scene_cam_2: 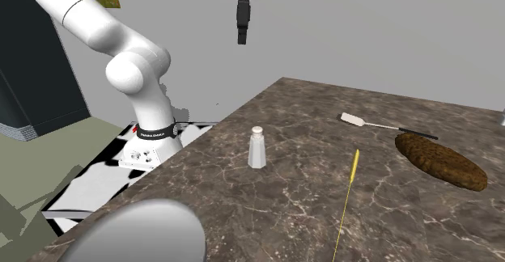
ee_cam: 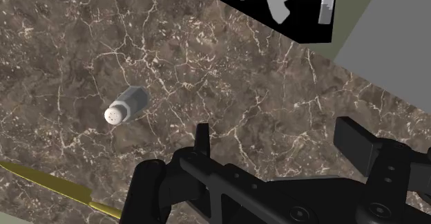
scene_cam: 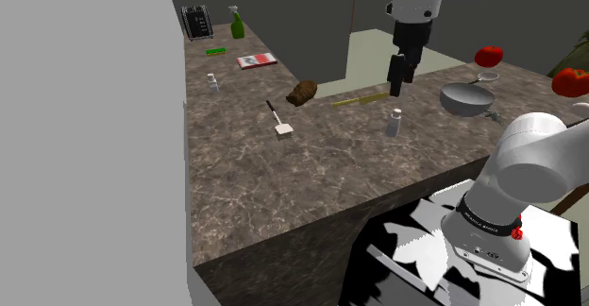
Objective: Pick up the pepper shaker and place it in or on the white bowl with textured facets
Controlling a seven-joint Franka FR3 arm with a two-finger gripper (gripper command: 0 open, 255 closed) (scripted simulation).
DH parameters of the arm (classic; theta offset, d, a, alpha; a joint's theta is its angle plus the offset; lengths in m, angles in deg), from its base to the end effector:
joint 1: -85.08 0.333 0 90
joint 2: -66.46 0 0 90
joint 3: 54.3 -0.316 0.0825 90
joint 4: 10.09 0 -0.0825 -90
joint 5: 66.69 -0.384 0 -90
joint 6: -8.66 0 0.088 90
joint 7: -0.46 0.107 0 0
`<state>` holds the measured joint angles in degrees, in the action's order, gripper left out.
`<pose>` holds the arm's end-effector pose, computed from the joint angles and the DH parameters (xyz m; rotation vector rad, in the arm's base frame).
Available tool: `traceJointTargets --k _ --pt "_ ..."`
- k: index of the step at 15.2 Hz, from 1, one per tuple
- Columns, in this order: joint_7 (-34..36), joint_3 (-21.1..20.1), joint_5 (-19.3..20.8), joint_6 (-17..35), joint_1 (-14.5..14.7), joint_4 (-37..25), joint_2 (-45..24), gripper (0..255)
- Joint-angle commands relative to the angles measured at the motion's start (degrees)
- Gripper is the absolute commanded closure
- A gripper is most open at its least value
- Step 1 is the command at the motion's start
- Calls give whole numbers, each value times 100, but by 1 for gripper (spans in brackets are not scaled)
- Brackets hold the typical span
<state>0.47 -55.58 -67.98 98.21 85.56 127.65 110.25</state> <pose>0.3090 0.0135 0.5605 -3.1330 -0.0361 0.1207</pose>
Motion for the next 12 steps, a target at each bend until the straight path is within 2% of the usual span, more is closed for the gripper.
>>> traceJointTargets --k 1,7,12 --pt "0 0 0 0 0 0 0 0" --pt "-668 658 371 875 -278 554 -235 0" --pt "-1229 1229 626 1666 -502 809 -697 0"
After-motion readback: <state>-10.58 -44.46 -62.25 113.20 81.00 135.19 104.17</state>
